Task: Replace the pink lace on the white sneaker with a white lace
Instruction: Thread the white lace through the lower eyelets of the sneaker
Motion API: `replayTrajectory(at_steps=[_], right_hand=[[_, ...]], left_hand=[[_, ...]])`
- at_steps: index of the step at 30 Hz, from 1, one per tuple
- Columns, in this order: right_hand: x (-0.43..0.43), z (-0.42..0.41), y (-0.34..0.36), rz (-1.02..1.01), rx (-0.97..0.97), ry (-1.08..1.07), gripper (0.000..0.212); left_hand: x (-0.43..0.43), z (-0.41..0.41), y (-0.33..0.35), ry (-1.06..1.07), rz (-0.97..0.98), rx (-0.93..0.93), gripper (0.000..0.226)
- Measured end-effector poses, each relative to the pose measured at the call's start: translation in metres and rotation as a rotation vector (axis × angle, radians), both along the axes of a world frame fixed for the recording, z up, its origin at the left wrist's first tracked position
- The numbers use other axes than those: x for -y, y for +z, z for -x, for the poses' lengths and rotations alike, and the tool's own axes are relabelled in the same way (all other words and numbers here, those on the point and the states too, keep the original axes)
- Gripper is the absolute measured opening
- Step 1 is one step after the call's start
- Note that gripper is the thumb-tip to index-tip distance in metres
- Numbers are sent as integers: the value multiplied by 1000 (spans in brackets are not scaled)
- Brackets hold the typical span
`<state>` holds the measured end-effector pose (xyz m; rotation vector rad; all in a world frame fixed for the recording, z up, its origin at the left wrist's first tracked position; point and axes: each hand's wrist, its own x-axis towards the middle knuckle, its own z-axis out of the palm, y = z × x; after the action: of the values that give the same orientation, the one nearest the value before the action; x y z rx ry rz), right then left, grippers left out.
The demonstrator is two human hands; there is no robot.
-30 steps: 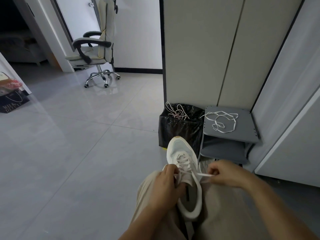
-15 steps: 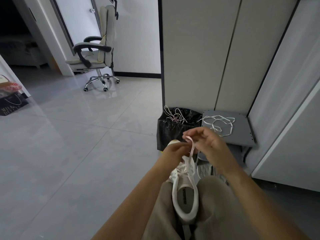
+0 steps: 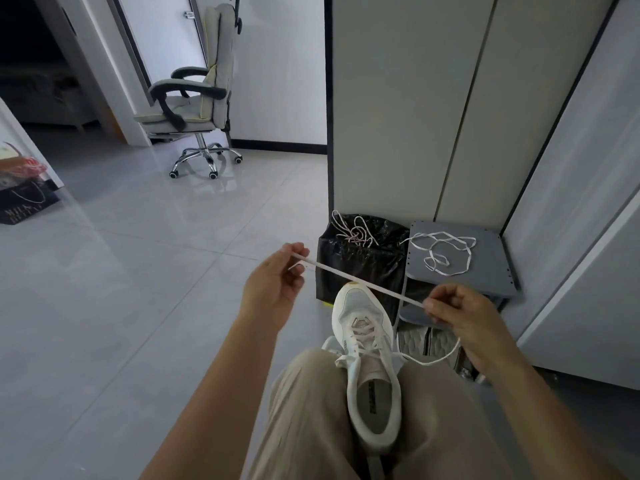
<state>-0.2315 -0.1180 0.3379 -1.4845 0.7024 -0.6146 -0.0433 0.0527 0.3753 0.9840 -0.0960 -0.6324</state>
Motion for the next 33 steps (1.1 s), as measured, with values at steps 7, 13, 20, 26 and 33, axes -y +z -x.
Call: replayTrajectory(at_steps=[7, 13, 20, 26, 33], right_hand=[[-3, -14, 3, 572, -176, 69, 18], [-44, -38, 7, 333, 8, 198, 14], [-41, -26, -11, 92, 23, 244, 19], [-49, -29, -9, 54, 53, 224, 13], [-42, -18, -26, 412, -298, 288, 17]], left_hand=[[16, 42, -22, -141, -491, 611, 30], [28, 74, -41, -259, -638, 835, 35], [21, 70, -31, -210, -448, 622, 16], [14, 81, -32, -210, -395, 485, 16], [-19, 87, -78, -277, -926, 734, 17]])
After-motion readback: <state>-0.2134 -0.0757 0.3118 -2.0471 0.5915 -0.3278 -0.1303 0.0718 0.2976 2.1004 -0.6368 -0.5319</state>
